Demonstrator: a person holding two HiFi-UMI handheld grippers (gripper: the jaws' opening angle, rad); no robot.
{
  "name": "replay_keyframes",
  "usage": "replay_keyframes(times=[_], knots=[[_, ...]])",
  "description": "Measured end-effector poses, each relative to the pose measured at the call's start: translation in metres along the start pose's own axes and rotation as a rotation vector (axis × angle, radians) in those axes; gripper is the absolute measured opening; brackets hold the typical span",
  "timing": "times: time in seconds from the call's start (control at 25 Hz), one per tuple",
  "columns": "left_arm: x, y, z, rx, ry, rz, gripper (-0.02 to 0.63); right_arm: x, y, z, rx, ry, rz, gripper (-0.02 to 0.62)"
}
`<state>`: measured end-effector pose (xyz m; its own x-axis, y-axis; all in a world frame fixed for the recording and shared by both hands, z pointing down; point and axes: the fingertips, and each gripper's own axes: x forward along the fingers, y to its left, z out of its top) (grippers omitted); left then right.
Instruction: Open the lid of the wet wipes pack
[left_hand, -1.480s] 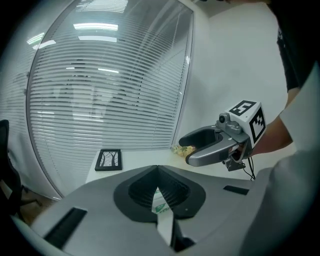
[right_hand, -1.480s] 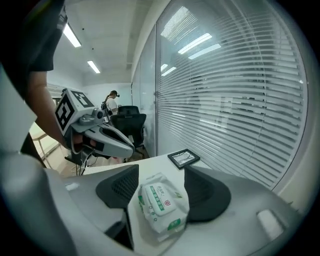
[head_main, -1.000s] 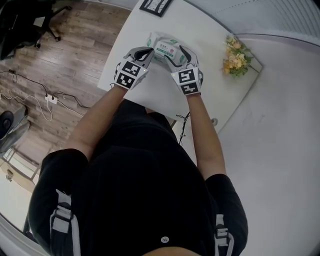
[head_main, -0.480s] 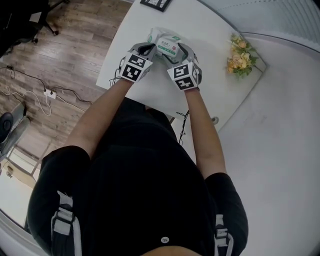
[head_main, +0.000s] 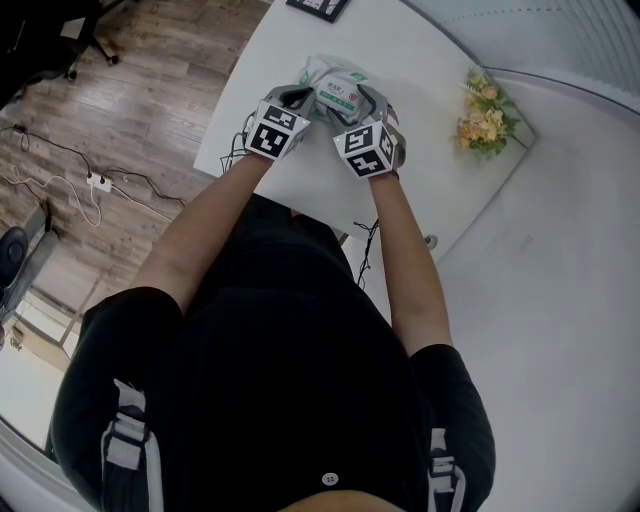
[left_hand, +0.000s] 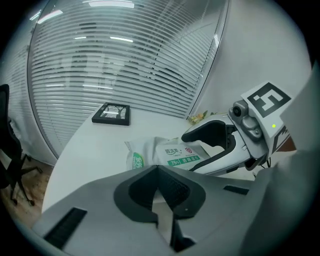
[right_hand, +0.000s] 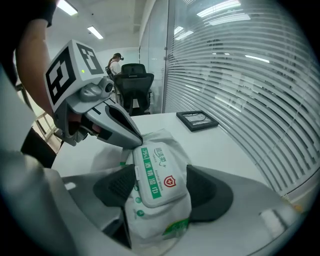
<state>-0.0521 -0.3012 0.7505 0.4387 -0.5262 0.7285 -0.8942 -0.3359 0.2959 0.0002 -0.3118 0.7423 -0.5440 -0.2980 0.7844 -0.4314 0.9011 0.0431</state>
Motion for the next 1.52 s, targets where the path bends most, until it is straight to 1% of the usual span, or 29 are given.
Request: replay_keyframes(times=[0.12, 0.28, 0.4, 0.52, 0.64, 0.8, 1.0, 1.24, 1.52], knots=[[-0.001, 0.001, 0.000, -0.020, -0.003, -0.007, 0.008, -0.001, 0.000, 0.002, -0.013, 0.008, -0.003, 0.333], [0.000, 0.002, 0.000, -0.021, -0.002, -0.002, 0.008, -0.003, 0.000, 0.005, -0.030, 0.009, -0.008, 0.333], [0.000, 0.001, 0.000, -0.029, 0.005, -0.001, 0.006, -0.005, -0.001, 0.008, -0.023, 0.001, -0.009, 0.334], [0.000, 0.002, -0.001, -0.022, 0.013, 0.001, 0.008, -0.013, -0.005, 0.020, 0.011, -0.048, -0.025, 0.333], [0.000, 0.002, -0.002, -0.022, 0.019, 0.004, 0.008, -0.023, -0.020, 0.039, 0.059, -0.109, -0.061, 0.319], [-0.001, 0.002, -0.002, -0.024, 0.022, 0.003, 0.008, -0.026, -0.038, 0.049, 0.074, -0.124, -0.091, 0.318], [-0.001, 0.002, -0.001, -0.020, 0.020, -0.002, 0.008, -0.019, -0.059, 0.044, 0.083, -0.111, -0.127, 0.307], [0.000, 0.002, -0.001, -0.008, 0.017, -0.010, 0.008, -0.006, -0.073, 0.028, 0.122, -0.080, -0.131, 0.302], [0.002, 0.002, -0.002, 0.010, 0.010, -0.024, 0.008, 0.007, -0.078, 0.015, 0.153, -0.055, -0.123, 0.302]])
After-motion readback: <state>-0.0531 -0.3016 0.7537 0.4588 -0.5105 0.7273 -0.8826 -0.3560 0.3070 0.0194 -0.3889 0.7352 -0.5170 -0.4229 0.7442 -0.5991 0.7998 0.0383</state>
